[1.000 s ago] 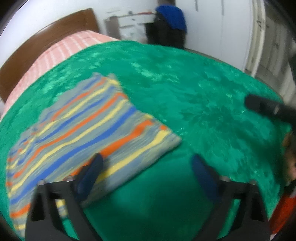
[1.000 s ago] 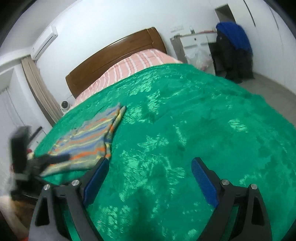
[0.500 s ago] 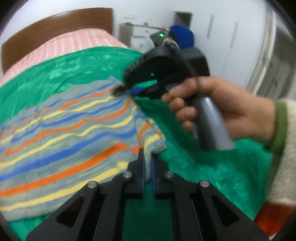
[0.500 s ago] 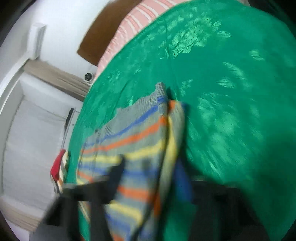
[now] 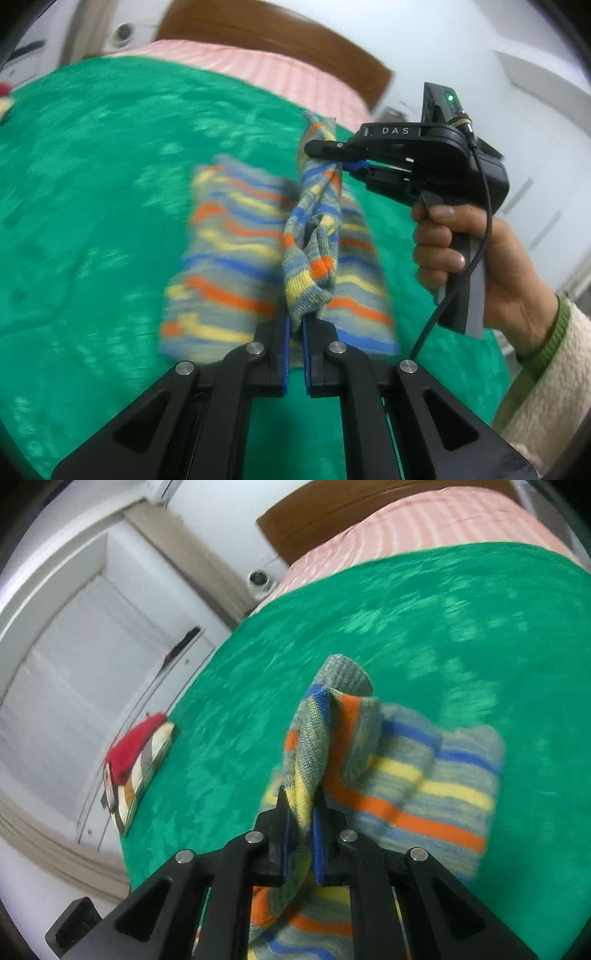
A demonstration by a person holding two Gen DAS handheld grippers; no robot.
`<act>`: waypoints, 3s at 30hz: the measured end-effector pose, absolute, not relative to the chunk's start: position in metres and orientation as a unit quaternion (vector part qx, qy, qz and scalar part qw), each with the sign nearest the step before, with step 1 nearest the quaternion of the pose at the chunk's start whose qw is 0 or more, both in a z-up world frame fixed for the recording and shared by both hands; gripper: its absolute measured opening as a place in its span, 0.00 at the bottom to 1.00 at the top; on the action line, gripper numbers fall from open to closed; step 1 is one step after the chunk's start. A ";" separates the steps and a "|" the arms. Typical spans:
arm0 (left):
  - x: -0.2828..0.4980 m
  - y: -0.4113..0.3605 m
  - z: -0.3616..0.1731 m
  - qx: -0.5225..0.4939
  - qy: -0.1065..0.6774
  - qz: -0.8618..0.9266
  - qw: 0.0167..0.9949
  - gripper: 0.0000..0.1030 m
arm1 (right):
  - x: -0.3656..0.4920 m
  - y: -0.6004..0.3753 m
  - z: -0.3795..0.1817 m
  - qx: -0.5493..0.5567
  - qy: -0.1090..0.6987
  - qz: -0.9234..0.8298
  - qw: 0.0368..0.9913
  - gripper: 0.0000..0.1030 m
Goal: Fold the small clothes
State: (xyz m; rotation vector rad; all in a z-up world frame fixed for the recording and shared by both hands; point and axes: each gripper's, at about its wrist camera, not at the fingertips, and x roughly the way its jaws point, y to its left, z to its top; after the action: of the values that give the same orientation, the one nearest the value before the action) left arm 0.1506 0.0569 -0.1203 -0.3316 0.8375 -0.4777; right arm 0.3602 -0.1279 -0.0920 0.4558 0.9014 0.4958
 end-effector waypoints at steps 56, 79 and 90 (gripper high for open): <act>0.114 0.127 -0.177 0.006 0.399 -0.033 0.916 1.00 | 0.089 -0.215 -0.186 0.095 0.370 -0.037 0.923 1.00; 0.112 0.126 -0.178 0.010 0.397 -0.031 0.917 1.00 | 0.086 -0.214 -0.187 0.095 0.365 -0.036 0.925 1.00; 0.113 0.127 -0.178 0.013 0.396 -0.029 0.918 1.00 | 0.086 -0.213 -0.187 0.095 0.365 -0.036 0.926 1.00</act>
State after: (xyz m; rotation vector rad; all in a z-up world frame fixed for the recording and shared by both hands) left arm 0.1126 0.1266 -0.1779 0.0259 0.8146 -0.0595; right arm 0.0859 -0.2135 -0.1869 0.1954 0.7478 -0.0743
